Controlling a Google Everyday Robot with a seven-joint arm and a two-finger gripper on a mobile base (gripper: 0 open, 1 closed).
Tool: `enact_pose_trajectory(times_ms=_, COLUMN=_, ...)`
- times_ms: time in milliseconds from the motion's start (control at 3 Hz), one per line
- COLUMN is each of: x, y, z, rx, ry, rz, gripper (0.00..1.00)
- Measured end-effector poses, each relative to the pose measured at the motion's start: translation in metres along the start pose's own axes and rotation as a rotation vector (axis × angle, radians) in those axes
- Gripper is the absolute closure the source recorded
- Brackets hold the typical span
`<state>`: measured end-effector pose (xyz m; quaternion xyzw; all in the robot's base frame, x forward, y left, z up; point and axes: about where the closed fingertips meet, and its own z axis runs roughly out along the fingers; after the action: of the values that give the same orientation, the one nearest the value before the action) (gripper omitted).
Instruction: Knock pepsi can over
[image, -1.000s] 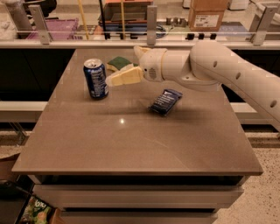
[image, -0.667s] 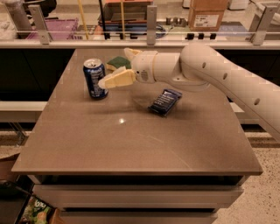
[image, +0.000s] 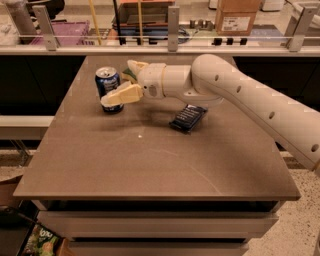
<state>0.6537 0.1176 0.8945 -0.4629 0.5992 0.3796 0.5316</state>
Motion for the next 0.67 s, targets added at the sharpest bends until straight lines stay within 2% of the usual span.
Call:
enact_pose_trajectory(times_ms=333, x=0.0028, y=0.007, z=0.0113, rx=-0.002, ry=0.01, rz=0.014, gripper=0.16)
enact_pose_trajectory(times_ms=667, x=0.0022, y=0.0082, z=0.0128, rx=-0.006, ry=0.009, rz=0.013, gripper=0.39)
